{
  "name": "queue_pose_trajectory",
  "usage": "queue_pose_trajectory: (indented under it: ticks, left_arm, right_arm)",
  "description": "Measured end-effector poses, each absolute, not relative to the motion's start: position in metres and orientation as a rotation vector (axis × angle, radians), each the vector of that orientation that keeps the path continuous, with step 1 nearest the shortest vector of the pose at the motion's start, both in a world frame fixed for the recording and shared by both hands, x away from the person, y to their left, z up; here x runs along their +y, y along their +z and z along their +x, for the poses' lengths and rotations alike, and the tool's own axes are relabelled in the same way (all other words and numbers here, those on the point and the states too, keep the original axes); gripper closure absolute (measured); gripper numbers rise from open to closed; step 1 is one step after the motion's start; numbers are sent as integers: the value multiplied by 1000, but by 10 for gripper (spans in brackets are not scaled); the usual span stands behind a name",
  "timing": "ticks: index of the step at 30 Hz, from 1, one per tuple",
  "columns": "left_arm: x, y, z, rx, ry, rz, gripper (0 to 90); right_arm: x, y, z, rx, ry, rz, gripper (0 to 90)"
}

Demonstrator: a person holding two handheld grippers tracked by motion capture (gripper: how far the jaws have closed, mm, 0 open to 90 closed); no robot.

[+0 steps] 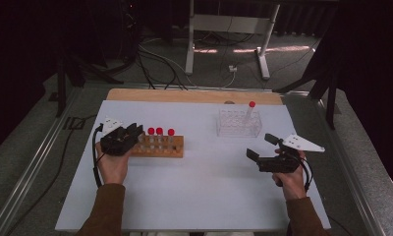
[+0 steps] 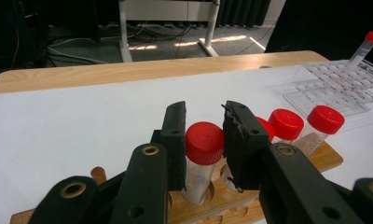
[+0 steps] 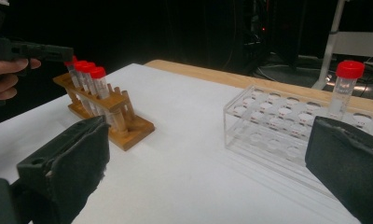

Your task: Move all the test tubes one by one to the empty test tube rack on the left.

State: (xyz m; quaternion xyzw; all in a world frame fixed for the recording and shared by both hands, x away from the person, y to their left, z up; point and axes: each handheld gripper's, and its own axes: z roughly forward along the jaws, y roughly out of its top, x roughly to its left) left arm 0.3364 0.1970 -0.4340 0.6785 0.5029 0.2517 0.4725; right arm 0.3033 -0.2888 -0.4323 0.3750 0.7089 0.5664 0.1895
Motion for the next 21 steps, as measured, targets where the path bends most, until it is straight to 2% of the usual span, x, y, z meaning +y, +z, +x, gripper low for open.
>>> queue_pose_trajectory:
  ticks: [21]
  left_arm:
    - [198,-441,336,1222,611,1655,708]
  right_arm:
    - [-289,-433,303,1992,1595,1057,0]
